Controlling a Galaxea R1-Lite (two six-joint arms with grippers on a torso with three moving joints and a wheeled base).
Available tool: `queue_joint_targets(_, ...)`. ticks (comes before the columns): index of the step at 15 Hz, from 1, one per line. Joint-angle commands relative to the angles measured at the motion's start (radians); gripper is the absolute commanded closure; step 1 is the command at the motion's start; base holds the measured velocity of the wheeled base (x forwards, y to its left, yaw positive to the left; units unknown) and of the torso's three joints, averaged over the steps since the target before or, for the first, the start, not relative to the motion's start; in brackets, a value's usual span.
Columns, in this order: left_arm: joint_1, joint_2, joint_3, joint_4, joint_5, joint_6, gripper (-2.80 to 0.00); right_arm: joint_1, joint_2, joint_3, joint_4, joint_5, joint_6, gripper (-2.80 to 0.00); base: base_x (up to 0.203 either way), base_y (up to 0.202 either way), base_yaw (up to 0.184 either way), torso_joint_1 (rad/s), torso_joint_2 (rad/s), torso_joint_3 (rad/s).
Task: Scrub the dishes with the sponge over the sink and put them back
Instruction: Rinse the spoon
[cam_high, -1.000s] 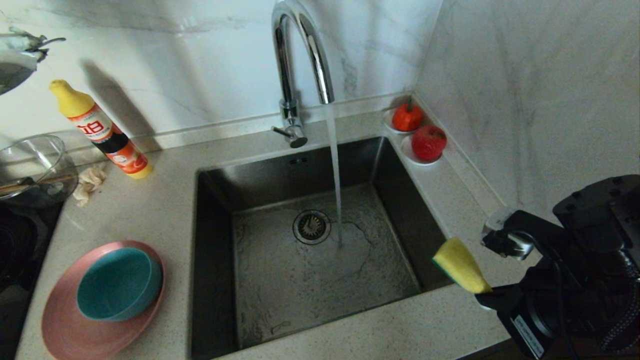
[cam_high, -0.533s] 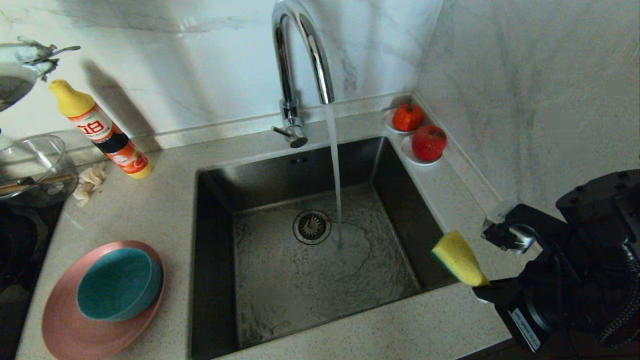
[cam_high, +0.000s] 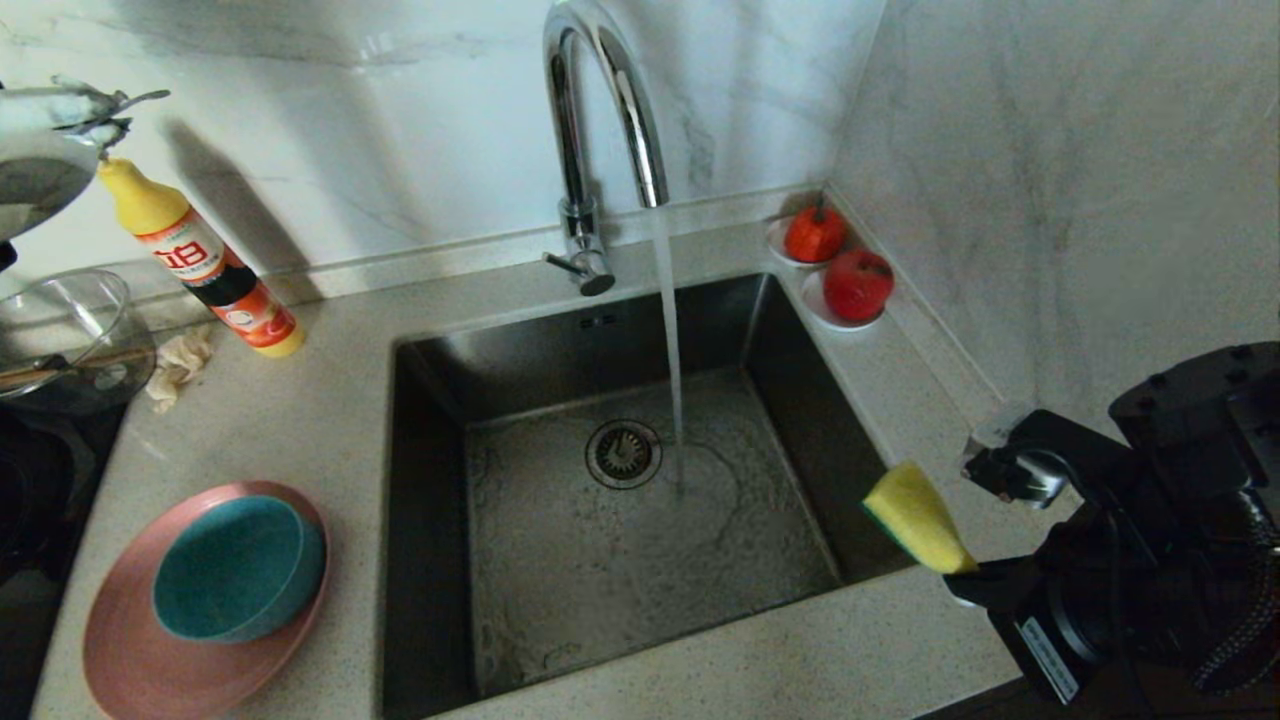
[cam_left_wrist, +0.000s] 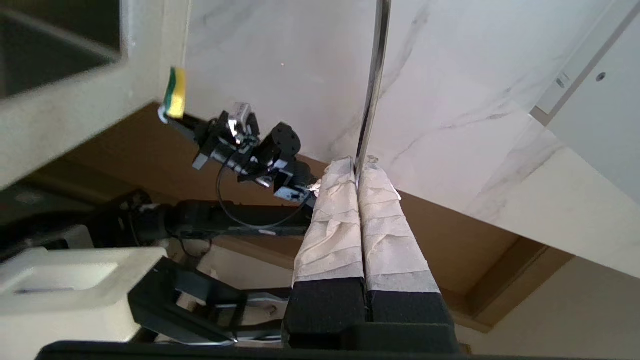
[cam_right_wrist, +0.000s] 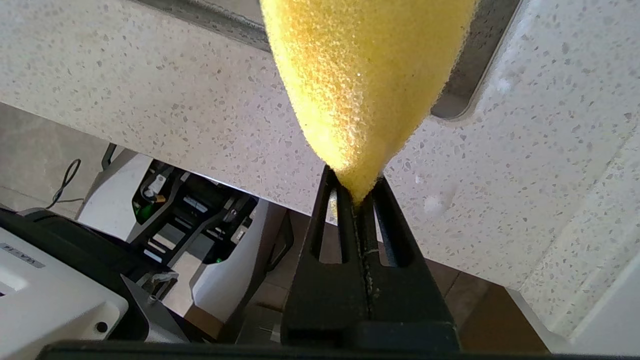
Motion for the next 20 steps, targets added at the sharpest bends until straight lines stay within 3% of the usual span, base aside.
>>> queue_joint_targets(1, 0.035, -0.017, -0.023, -0.009, -0.009, -0.013, 0.0, 0.0, 0.011, 0.003, 0.0, 0.0, 0.0, 0.0, 0.0, 0.0, 0.0, 0.0, 0.0, 0.0)
queue_joint_targets(5, 0.144, -0.066, -0.097, -0.009, -0.009, -0.044, 0.0, 0.0, 0.005, 0.018, -0.034, -0.002, -0.002, 0.0, 0.0, 0.0, 0.0, 0.0, 0.0, 0.0)
queue_joint_targets(8, 0.228, -0.087, -0.088, -0.009, -0.009, -0.055, 0.0, 0.0, 0.002, 0.022, -0.035, -0.002, 0.0, 0.0, 0.0, 0.0, 0.0, 0.0, 0.0, 0.0)
queue_joint_targets(20, 0.226, -0.102, -0.087, -0.009, -0.009, -0.064, 0.0, 0.0, 0.0, 0.052, -0.037, -0.002, -0.002, 0.0, 0.0, 0.0, 0.0, 0.0, 0.0, 0.0)
